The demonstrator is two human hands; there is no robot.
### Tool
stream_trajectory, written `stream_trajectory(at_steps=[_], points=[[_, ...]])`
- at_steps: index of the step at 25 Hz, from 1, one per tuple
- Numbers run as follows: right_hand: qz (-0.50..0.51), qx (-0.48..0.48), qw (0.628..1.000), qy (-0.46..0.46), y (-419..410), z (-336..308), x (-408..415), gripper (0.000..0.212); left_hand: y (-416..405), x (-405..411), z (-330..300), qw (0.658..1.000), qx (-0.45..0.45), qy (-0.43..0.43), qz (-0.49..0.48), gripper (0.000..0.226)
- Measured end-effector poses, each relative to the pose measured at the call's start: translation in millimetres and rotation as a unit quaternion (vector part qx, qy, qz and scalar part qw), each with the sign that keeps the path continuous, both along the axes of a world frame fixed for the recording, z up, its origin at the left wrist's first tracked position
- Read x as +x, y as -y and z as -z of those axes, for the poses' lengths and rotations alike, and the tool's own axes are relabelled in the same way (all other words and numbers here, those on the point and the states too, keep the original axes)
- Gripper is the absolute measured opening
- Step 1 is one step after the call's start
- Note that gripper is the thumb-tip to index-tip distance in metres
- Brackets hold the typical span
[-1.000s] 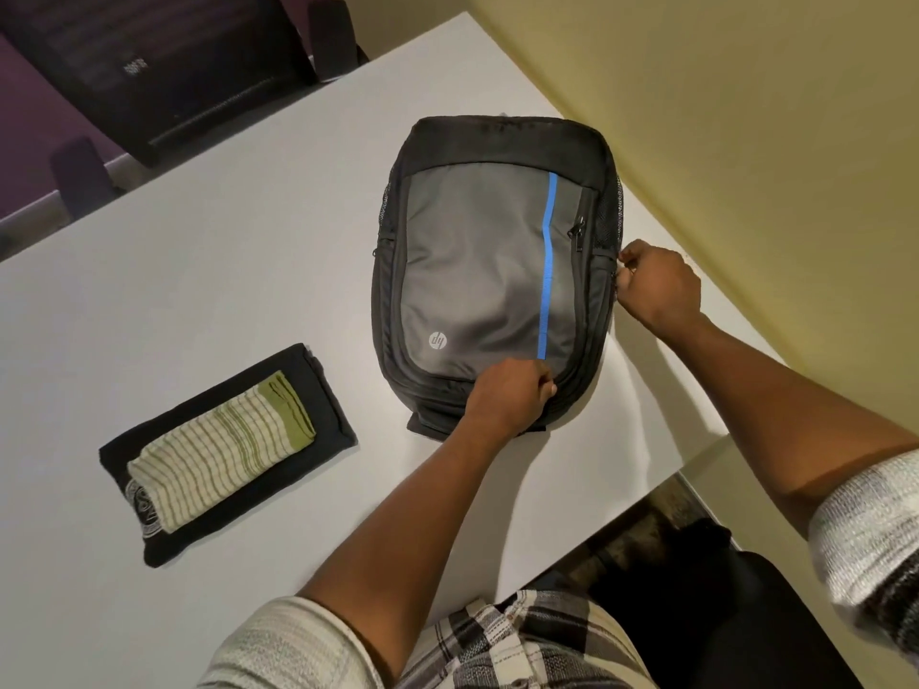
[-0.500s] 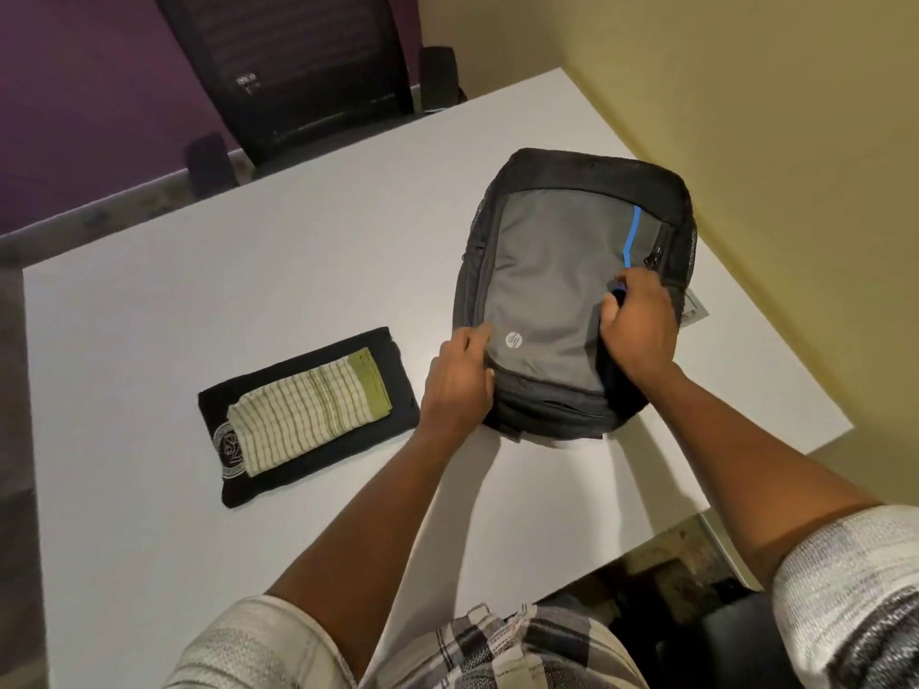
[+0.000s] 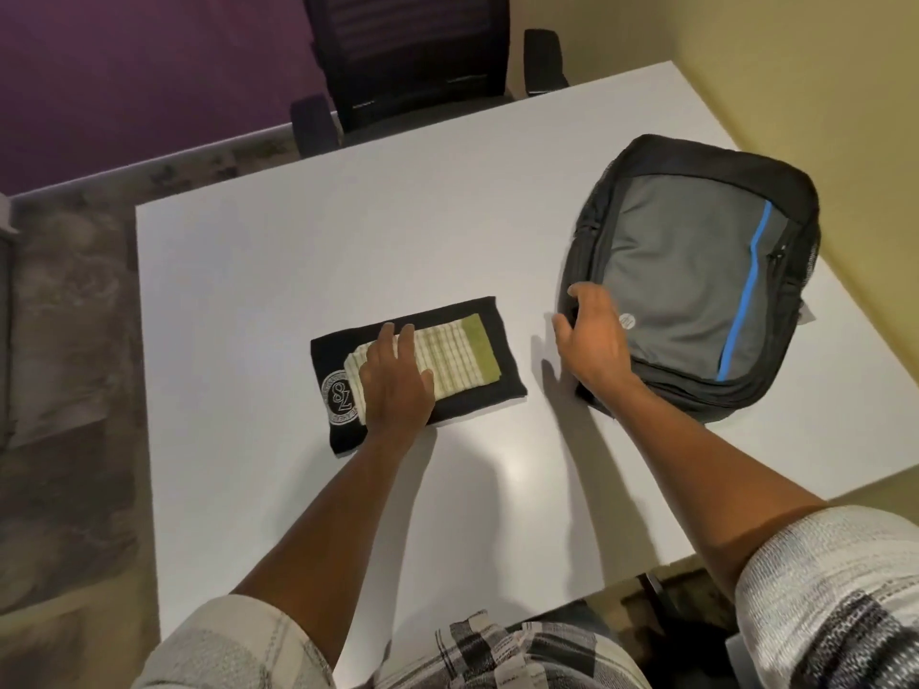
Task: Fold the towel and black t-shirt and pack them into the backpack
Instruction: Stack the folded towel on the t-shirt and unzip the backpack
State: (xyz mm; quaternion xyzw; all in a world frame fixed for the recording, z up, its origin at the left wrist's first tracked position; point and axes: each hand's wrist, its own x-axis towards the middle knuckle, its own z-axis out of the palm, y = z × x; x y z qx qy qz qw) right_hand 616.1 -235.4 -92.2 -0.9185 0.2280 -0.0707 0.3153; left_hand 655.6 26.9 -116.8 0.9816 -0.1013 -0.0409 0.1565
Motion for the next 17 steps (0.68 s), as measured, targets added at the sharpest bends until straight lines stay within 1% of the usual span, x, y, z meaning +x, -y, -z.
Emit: stream_trajectory(at_steps=[2, 4, 7, 9, 11, 13, 15, 17], points=[[-0.047, 0.028, 0.997, -0.048, -29.7, 9.0, 10.2, 0.043, -24.0, 4.4, 5.2, 0.998, -0.005, -0.015, -0.06, 0.078], [-0.052, 0.072, 0.99, -0.112, -56.4, 21.4, 20.6, 0.052, -48.0, 9.0, 15.3, 0.991, -0.002, -0.06, -0.118, 0.092], [-0.039, 0.123, 0.977, -0.172, -83.1, 35.3, 30.5, 0.077, -77.3, 16.8, 30.4, 0.968, -0.017, -0.167, -0.184, 0.115], [-0.053, 0.11, 0.972, -0.201, -94.7, 43.0, 33.3, 0.095, -88.7, 22.4, 35.0, 0.954, -0.047, -0.218, -0.202, 0.124], [-0.052, 0.08, 0.97, -0.221, -100.2, 49.8, 36.7, 0.104, -92.2, 29.0, 37.3, 0.947, -0.075, -0.235, -0.207, 0.13], [-0.036, 0.091, 0.967, -0.234, -102.5, 51.6, 42.0, 0.115, -92.8, 36.2, 37.9, 0.937, -0.101, -0.243, -0.228, 0.134], [-0.022, 0.112, 0.966, -0.231, -102.3, 50.5, 45.7, 0.124, -94.6, 41.9, 40.5, 0.92, -0.122, -0.269, -0.259, 0.138], [-0.01, 0.125, 0.968, -0.219, -103.8, 46.6, 45.5, 0.124, -99.6, 42.8, 45.1, 0.901, -0.145, -0.298, -0.281, 0.134]])
